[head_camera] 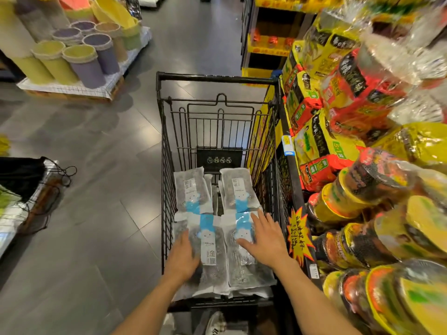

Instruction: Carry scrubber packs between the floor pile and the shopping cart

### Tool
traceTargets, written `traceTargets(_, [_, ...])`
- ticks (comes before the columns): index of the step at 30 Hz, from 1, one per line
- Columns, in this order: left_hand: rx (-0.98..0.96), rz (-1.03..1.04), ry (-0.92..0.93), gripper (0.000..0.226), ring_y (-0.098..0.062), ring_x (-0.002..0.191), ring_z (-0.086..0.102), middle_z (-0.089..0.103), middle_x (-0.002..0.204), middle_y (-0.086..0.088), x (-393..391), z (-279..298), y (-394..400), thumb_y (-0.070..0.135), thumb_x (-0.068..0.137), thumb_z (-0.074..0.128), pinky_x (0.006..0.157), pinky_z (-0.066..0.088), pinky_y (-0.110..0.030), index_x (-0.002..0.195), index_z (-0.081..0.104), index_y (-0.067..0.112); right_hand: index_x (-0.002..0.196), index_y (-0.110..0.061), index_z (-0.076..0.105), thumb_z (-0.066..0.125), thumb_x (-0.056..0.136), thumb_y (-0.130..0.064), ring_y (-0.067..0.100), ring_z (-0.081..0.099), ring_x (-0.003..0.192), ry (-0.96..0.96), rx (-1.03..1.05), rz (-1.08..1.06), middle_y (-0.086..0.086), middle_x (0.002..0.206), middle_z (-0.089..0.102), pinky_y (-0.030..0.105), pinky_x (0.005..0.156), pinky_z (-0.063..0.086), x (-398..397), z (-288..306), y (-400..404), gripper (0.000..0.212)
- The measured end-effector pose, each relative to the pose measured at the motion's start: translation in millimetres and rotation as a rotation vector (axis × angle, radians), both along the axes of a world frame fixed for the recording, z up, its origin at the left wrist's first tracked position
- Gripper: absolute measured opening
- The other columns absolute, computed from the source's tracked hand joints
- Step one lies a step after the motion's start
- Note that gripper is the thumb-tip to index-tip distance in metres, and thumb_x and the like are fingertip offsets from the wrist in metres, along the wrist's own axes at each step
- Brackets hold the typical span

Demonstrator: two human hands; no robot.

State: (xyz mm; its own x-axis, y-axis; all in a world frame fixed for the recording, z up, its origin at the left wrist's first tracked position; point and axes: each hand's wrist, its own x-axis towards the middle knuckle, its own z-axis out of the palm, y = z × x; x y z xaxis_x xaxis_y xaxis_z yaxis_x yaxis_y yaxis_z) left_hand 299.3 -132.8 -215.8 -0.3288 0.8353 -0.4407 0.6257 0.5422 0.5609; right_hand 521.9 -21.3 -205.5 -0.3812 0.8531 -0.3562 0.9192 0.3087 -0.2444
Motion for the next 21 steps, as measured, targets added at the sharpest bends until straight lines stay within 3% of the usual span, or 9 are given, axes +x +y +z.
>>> traceTargets(5, [-0.031, -0.339, 0.212, 0.067, -0.023, 0.143, 0.043, 0.037, 0.16, -0.006, -25, 33, 17, 0.031, 0.101, 0.06, 0.119, 0.038, -0.038, 0.158, 0.028, 0.016, 0.164, -0.02, 0.013, 0.05, 0.092, -0.073, 0.028, 0.003, 0.159, 0.079, 0.021, -0.037, 0.004, 0.173, 0.007, 0.048, 0.129, 0.005, -7, 17, -6, 0.097])
traceTargets(12, [0.234, -0.531, 0.443, 0.067, -0.025, 0.143, 0.043, 0.041, 0.159, -0.005, -43, 95, 49, 0.047, 0.102, 0.054, 0.118, 0.036, -0.04, 0.157, 0.032, 0.015, 0.164, -0.023, 0.013, 0.049, 0.09, -0.076, 0.026, 0.004, 0.159, 0.106, 0.15, -0.076, 0.004, 0.173, 0.006, 0.045, 0.127, 0.007, -3, 69, -7, 0.098])
traceTargets(17, [0.446, -0.631, 0.434, 0.07, -0.022, 0.152, 0.032, 0.032, 0.167, -0.004, -44, 143, 69, 0.051, 0.103, 0.05, 0.122, 0.027, -0.038, 0.162, 0.026, 0.022, 0.164, -0.02, 0.014, 0.048, 0.088, -0.079, 0.029, 0.007, 0.159, 0.112, 0.277, -0.209, 0.007, 0.173, 0.007, 0.048, 0.128, 0.009, 14, 117, -31, 0.102])
traceTargets(21, [0.581, -0.829, 0.412, 0.07, -0.023, 0.15, 0.036, 0.036, 0.164, -0.004, -34, 178, 87, 0.055, 0.102, 0.048, 0.12, 0.035, -0.041, 0.161, 0.028, 0.023, 0.164, -0.02, 0.016, 0.038, 0.08, -0.09, 0.029, 0.006, 0.159, 0.139, 0.328, -0.373, 0.007, 0.173, 0.007, 0.047, 0.129, 0.009, 26, 152, -70, 0.112])
